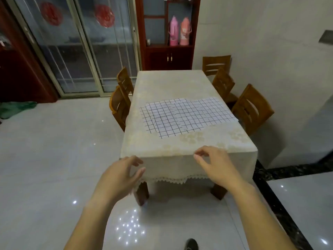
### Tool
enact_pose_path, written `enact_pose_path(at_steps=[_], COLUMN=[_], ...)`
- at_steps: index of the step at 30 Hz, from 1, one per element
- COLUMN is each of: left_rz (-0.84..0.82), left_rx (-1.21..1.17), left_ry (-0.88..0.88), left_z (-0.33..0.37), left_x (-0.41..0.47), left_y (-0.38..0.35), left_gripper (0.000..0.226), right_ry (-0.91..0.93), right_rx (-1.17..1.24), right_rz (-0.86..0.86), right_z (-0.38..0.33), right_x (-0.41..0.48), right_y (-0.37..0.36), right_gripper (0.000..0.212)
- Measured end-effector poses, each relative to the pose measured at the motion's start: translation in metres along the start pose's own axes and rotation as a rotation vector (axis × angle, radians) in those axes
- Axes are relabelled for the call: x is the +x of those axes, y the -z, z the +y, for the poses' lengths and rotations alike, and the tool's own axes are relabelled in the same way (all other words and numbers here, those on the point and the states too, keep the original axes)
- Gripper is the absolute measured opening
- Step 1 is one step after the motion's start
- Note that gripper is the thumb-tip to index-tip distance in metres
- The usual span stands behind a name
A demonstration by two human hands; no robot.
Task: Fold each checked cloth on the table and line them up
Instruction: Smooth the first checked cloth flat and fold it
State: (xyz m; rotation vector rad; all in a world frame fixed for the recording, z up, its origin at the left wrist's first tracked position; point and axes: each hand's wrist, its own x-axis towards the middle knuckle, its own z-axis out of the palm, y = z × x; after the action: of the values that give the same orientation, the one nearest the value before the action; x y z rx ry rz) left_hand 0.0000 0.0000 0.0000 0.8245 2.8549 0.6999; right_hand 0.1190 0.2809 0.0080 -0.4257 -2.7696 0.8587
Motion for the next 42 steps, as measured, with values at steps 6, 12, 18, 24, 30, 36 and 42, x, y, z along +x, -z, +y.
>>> enact_pose_path(at_steps=[6, 12, 18, 24, 30, 36, 42], left_rz=[-0.038, -0.010, -0.114, -0.142, -0.215, -0.244, -0.251], left_rx=[0.126, 0.172, 0.143, 0.114, 0.092, -0.002, -0.113], left_ry=[0.050, 0.061, 0.001, -0.008, -0.058, -0.103, -0.175], left_z=[-0.001, 0.033, 0.071, 0.077, 0.080, 0.081, 0.085], left_x=[0.051, 0.135, 0.189, 0.240, 0.305, 0.396, 0.484], left_y=[0.004, 0.002, -0.048, -0.069, -0.102, -0.118, -0.134], left_gripper=[0.028, 0.030, 0.034, 0.034, 0.034, 0.033, 0.035], right_ry=[0.018, 0.028, -0.042, -0.051, -0.093, -0.149, -0.189], right_rx=[0.038, 0.057, 0.081, 0.113, 0.097, -0.043, -0.107], right_rz=[-0.024, -0.063, -0.083, -0.101, -0.117, -0.117, -0.047], right_z=[0.017, 0.049, 0.104, 0.129, 0.154, 0.176, 0.193], right_x=[0.069, 0.142, 0.185, 0.218, 0.265, 0.337, 0.406], right_y=[-0.016, -0.001, 0.010, 0.013, 0.011, 0.015, 0.016], right_gripper=[0.025, 0.031, 0.032, 0.030, 0.029, 0.032, 0.037])
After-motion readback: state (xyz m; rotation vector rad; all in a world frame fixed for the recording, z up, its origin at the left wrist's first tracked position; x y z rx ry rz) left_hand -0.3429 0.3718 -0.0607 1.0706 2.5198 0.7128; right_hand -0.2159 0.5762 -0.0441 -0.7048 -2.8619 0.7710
